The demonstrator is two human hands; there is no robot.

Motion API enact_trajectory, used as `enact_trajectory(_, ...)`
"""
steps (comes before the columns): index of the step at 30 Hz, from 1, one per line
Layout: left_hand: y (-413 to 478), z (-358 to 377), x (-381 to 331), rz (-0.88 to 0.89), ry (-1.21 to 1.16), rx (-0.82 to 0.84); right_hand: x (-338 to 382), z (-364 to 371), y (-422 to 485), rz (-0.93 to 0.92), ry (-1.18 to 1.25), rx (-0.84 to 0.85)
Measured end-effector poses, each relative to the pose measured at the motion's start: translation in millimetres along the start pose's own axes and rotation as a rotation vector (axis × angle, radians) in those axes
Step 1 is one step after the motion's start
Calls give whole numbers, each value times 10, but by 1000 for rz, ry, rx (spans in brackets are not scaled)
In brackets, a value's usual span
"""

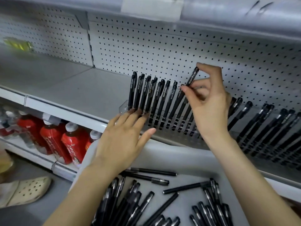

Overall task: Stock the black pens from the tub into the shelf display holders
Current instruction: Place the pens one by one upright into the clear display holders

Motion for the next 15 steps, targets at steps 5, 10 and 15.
enact_trajectory(5,4,0,-19,-11,16,-6,-43,19,-56,-15,-108,61)
enact_trajectory(10,9,8,-26,-22,14,-16,-90,35,-103,-60,-255,112)
enact_trajectory(15,12,13,-25,-23,15,-31,-102,55,-130,-76,-332,144)
Point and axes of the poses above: each hand's wrist, its own y-axis towards the middle knuckle, its own z-axis out of the palm, x = y × z, the point moved 1 cm from there along y, towards the middle knuckle, and after that the axes turned 13 degrees about z, right-handed, at the moved point
